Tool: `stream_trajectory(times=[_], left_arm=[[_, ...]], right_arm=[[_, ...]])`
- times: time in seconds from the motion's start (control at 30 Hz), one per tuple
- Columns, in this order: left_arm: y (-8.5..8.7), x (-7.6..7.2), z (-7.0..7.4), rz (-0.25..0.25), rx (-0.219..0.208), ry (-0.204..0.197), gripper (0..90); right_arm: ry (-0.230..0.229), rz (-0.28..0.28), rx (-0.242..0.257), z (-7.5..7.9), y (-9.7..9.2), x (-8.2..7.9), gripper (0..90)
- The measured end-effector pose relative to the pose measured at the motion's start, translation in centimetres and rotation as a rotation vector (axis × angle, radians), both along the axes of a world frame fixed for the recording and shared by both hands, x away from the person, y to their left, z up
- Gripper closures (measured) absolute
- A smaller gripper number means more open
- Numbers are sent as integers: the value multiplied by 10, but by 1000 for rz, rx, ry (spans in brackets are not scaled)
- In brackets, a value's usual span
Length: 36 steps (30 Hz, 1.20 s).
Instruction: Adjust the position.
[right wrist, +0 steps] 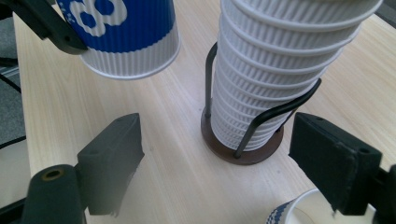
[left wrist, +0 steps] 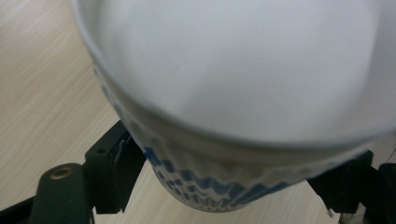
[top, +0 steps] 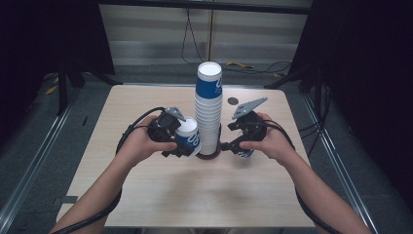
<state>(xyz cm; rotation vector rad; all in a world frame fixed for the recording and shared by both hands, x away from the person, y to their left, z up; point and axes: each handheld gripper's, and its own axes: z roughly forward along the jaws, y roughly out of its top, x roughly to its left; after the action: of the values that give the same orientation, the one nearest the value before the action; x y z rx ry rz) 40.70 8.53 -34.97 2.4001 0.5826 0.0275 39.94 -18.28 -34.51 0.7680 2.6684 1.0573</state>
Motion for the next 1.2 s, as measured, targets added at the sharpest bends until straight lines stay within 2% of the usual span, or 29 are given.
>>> stream_trajectory(times=[0.2, 0.5, 0.83, 1.13, 1.2], left_arm=[[-5, -3, -7, -7, -3, 9, 210], [-13, -4, -18, -29, 20, 25, 210], [-20, -5, -23, -65, 76, 32, 211], [-28, -5, -27, -82, 131, 70, 211], [-28, -4, -27, -98, 158, 76, 211]], right_arm=[[4, 17, 2, 1, 1, -2, 170], [6, 38, -13, -2, 1, -6, 176], [11, 41, -21, -2, -2, -7, 176], [18, 64, -38, -6, 1, -8, 175], [19, 64, -37, -7, 0, -8, 175]])
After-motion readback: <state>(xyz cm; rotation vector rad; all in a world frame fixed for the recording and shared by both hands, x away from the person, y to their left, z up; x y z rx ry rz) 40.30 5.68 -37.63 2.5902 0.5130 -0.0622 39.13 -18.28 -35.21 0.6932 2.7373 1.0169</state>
